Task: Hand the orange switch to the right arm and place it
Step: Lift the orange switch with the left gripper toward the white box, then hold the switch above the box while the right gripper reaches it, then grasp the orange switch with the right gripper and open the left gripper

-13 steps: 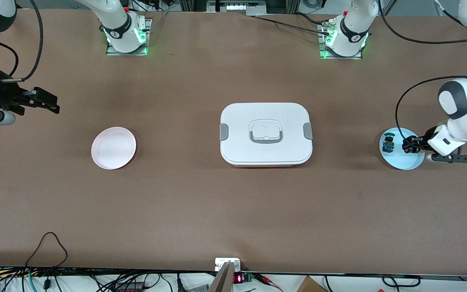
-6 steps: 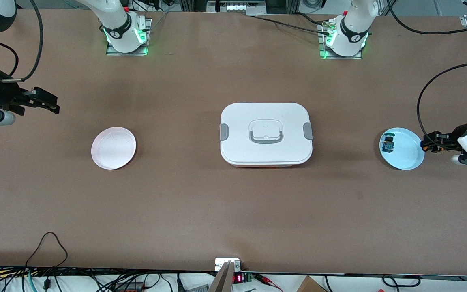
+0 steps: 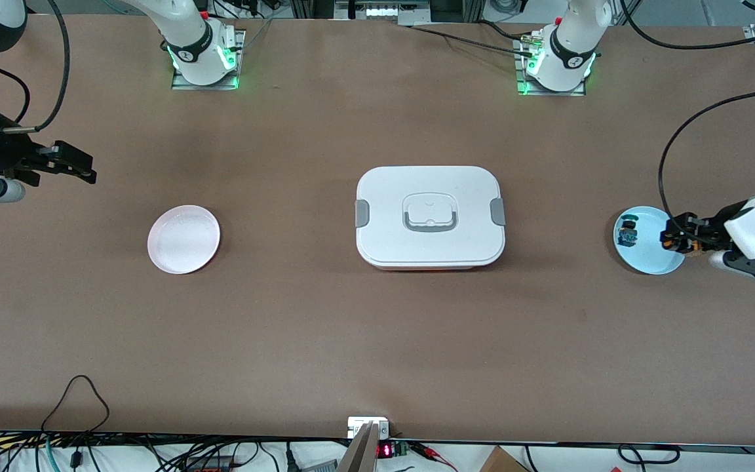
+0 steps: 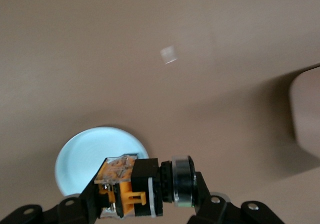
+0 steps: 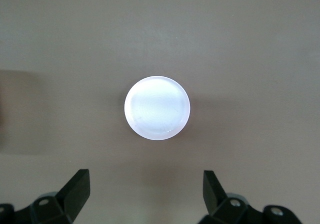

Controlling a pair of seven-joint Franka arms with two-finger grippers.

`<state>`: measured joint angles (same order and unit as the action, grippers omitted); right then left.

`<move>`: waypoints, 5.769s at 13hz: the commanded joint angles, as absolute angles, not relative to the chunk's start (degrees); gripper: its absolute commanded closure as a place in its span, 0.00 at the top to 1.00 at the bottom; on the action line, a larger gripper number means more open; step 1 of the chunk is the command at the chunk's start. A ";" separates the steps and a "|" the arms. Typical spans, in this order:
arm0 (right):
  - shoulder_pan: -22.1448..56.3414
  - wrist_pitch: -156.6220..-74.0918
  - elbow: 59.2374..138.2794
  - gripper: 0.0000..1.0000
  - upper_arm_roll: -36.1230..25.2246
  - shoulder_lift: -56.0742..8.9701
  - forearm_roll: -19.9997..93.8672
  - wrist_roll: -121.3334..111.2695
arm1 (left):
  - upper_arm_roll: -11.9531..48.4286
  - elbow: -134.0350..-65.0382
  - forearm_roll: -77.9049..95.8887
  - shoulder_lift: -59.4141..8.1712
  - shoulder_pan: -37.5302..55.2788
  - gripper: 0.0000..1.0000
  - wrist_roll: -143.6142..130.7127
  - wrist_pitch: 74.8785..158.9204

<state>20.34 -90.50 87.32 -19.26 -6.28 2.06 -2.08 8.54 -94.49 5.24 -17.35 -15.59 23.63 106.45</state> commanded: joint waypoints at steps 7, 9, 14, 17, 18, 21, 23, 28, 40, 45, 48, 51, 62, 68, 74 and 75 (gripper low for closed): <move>19.95 -90.88 87.72 1.00 -19.34 -5.89 2.02 -2.55 | 10.28 -93.78 28.00 -14.86 -15.03 0.00 52.62 101.61; 19.95 -90.88 87.71 1.00 -19.34 -5.89 2.02 -2.64 | 10.20 -94.56 39.22 -15.11 -14.94 0.00 62.44 99.33; 19.95 -90.88 87.71 1.00 -19.34 -5.89 2.02 -2.55 | 10.20 -97.73 59.29 -15.21 -11.79 0.00 79.42 91.60; 19.95 -90.88 87.71 1.00 -19.34 -5.89 2.02 -2.55 | 10.11 -103.16 69.58 -16.08 -9.15 0.00 94.27 91.49; 19.95 -90.88 87.71 1.00 -19.34 -5.89 2.02 -2.55 | 10.11 -104.75 71.44 -16.43 -8.27 0.00 97.87 91.41; 20.04 -91.05 87.71 1.00 -19.34 -5.89 1.93 -2.64 | 10.11 -107.22 78.63 -17.84 -3.36 0.00 107.63 91.32; 19.95 -91.49 87.71 1.00 -19.34 -5.89 1.93 -2.64 | 10.11 -107.23 81.64 -18.72 -0.89 0.00 109.86 91.32; 19.95 -92.02 87.71 1.00 -19.34 -6.06 1.85 -2.64 | 10.11 -107.31 84.97 -19.77 6.14 0.00 114.60 91.41; 18.28 -95.45 87.63 1.00 -19.69 -5.98 1.93 -2.90 | 10.11 -107.75 93.87 -22.15 8.53 0.00 126.47 92.98; 18.90 -90.88 87.71 1.00 -19.16 -5.71 2.10 -8.68 | 10.11 -107.75 93.87 -22.15 8.53 0.00 126.91 93.87; 19.34 -88.79 88.41 1.00 -18.98 -6.06 13.72 -10.28 | 10.11 -108.19 93.78 -22.24 8.53 0.00 126.91 93.95; 18.55 -83.67 90.33 1.00 -19.07 -8.52 33.33 -17.98 | 10.02 -108.54 93.60 -22.24 8.53 0.00 126.91 93.96; 43.20 -111.58 116.19 1.00 -18.81 -12.74 109.37 -42.27 | 10.11 -109.25 93.43 -22.24 8.44 0.00 128.23 95.01; 56.50 -125.84 113.48 1.00 -18.90 -14.41 128.91 -45.35 | 10.11 -109.25 93.87 -22.15 8.17 0.00 128.32 95.01; 60.47 -133.76 105.83 0.96 -18.90 -19.68 136.31 -45.88 | 10.11 -109.34 93.87 -22.15 8.09 0.00 128.32 94.92; 60.56 -134.20 105.12 0.93 -18.90 -20.30 136.32 -45.79 | 10.11 -109.34 93.87 -22.15 8.09 0.00 128.23 94.92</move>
<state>59.30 -132.58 108.22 -18.08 -17.71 134.61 -45.10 10.22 -108.33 91.76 -22.45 8.02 125.10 94.96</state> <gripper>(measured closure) 0.022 0.273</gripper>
